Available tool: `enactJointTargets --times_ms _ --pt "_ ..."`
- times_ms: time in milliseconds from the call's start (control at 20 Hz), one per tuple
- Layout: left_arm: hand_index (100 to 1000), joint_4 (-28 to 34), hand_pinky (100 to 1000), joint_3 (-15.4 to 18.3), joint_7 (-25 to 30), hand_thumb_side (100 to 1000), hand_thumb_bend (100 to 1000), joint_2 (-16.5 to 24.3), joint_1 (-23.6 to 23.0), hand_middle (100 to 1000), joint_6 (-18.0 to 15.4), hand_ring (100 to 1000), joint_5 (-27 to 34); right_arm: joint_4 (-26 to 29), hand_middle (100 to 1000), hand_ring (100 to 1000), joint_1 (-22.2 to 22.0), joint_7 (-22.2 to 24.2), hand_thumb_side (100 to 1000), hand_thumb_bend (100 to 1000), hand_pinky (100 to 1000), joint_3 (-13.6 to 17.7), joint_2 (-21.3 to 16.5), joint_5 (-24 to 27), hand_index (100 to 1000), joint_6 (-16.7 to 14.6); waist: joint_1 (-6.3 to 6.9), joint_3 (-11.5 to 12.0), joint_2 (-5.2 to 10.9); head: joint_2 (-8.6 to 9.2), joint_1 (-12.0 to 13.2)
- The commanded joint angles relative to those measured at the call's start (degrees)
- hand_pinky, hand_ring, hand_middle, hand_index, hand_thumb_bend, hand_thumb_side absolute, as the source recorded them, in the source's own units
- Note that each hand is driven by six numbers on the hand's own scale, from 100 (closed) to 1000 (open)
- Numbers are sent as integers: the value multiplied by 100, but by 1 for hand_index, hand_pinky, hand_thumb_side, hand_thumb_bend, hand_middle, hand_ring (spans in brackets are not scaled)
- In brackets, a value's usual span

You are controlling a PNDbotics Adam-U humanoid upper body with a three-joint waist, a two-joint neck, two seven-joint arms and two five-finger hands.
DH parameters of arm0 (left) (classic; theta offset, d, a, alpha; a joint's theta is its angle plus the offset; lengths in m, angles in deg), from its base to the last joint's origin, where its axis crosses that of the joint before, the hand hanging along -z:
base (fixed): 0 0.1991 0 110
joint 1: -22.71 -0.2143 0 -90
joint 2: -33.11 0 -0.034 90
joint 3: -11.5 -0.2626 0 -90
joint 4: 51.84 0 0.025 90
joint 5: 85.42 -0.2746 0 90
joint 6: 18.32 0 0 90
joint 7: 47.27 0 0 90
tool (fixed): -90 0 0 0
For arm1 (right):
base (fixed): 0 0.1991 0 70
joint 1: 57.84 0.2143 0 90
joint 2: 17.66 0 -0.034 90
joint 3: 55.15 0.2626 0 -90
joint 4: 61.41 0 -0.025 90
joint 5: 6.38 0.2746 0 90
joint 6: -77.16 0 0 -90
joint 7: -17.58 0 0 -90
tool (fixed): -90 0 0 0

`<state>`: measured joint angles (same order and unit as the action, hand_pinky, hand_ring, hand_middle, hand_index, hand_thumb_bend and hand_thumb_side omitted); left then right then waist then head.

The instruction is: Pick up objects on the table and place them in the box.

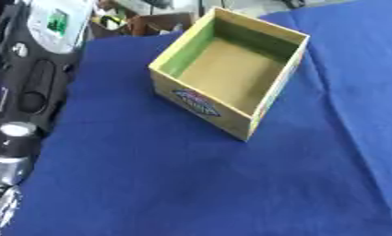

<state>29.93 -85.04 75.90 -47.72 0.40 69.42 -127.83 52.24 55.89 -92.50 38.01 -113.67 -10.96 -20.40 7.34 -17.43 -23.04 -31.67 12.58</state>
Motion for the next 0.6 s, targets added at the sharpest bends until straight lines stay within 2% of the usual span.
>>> enactJointTargets --times_ms 50,300,600 --pt "359 -369 177 -285 -297 248 100 -57 120 450 -200 464 -284 94 606 634 68 35 583 100 531 21 -61 33 758 -8 -33 -28 102 71 25" --pt "388 -936 250 -812 -734 244 100 -248 76 522 -633 513 -480 94 606 633 75 50 583 100 531 17 -41 33 759 16 1 -57 89 66 -8" --pt "430 -1551 285 -870 -1247 248 100 -413 99 552 -1129 542 -919 94 606 633 93 65 581 100 532 13 -28 40 759 24 20 -88 84 76 -2"
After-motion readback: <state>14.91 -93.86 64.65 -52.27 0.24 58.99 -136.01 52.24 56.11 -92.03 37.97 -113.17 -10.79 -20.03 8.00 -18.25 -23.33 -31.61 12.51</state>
